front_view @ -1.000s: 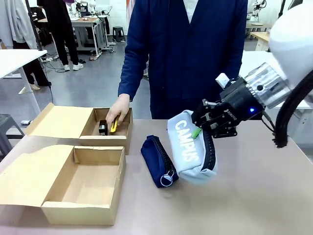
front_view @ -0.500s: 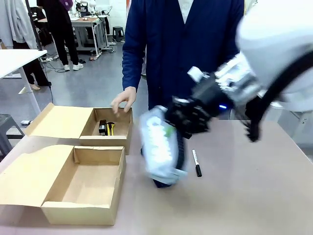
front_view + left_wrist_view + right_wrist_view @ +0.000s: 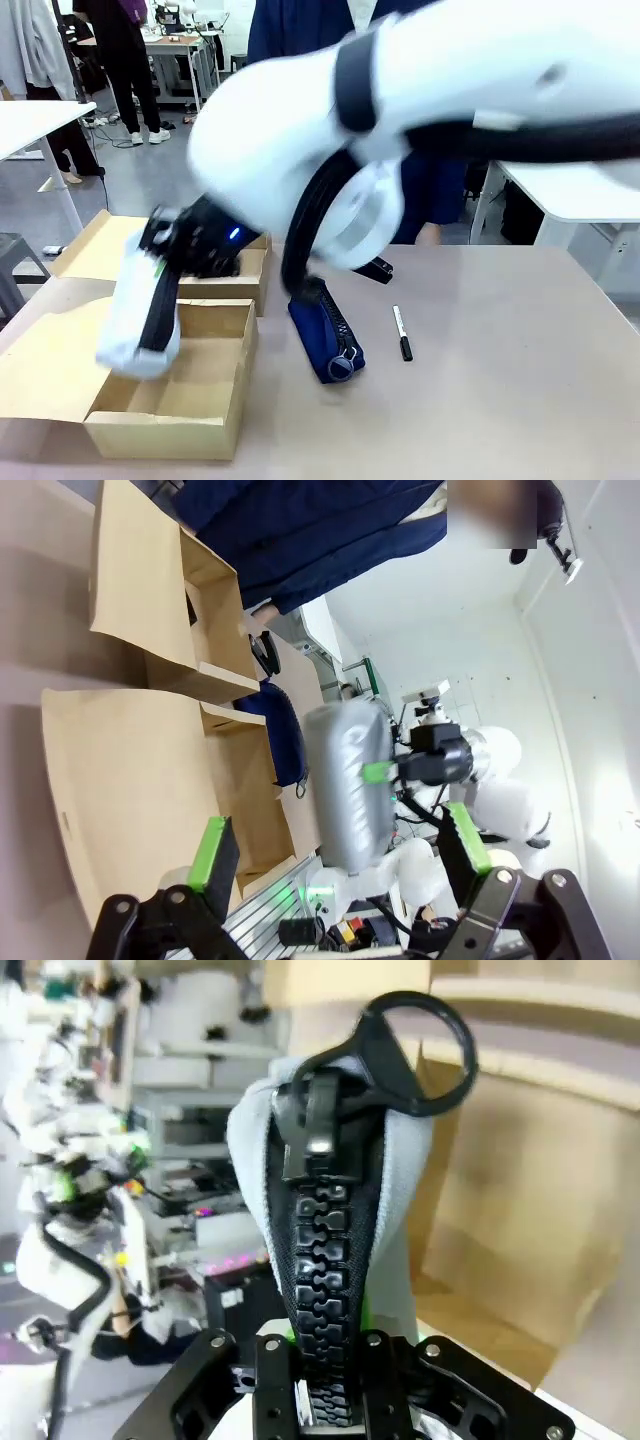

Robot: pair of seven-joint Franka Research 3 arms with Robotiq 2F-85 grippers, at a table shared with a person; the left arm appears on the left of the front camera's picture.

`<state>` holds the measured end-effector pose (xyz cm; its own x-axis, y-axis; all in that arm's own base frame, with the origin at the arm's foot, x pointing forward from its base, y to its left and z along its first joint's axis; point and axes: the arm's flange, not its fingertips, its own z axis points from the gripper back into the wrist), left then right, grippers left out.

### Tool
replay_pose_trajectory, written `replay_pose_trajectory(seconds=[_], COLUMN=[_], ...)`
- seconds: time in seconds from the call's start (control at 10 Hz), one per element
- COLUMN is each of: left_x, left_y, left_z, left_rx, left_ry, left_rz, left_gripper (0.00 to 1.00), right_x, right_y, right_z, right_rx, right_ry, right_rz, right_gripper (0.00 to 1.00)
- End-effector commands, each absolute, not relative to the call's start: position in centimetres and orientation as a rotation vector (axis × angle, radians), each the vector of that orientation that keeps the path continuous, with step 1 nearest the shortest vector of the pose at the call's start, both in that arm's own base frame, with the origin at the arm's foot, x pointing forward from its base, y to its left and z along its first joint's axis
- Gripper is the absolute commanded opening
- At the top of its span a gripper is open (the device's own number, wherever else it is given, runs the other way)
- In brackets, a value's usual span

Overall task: Place items inside the box.
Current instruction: Pick up a Pencil pouch or Stapler and place it inside the Mailer Box closest to the robot.

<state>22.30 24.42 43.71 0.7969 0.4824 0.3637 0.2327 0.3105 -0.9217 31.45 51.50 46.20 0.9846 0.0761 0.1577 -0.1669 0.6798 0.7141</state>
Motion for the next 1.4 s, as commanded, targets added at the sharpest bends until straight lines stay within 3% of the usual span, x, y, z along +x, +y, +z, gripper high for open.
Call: replay_pose_trajectory(seconds=[0.0,0.1,0.2,0.3,0.4,0.5,0.8,1.3], left_x=[22.3,22.3,22.3,22.3,22.3,22.3,22.3,22.3], left_y=[24.4,24.4,24.4,24.4,24.4,24.4,24.4,24.4], left_z=[44.0,44.0,44.0,44.0,44.0,44.0,44.0,44.0], left_rx=[-1.284,-1.284,-1.284,-1.284,-1.284,-1.284,-1.284,-1.284], left_ry=[-0.698,-0.698,-0.698,-0.698,-0.698,-0.698,-0.698,-0.698], left_rz=[0.168,0.168,0.168,0.168,0.168,0.168,0.168,0.168], left_gripper=[1.0,1.0,1.0,1.0,1.0,1.0,1.0,1.0], right_x=[31.5,31.4,31.4,30.3,30.5,30.6,30.8,32.6], right_y=[55.4,51.5,51.5,53.6,53.5,55.0,56.6,59.4], right_z=[45.8,46.2,46.2,43.0,42.7,42.6,44.4,43.8], right_rx=[0.69,0.812,0.812,0.744,0.583,0.519,0.44,0.302], right_ry=[-0.07,-0.118,-0.118,-0.085,-0.228,-0.21,-0.21,-0.163], right_rz=[0.244,0.137,0.137,0.214,0.047,0.008,-0.086,-0.03], right_gripper=[0.07,0.07,0.07,0.07,0.07,0.07,0.07,0.07])
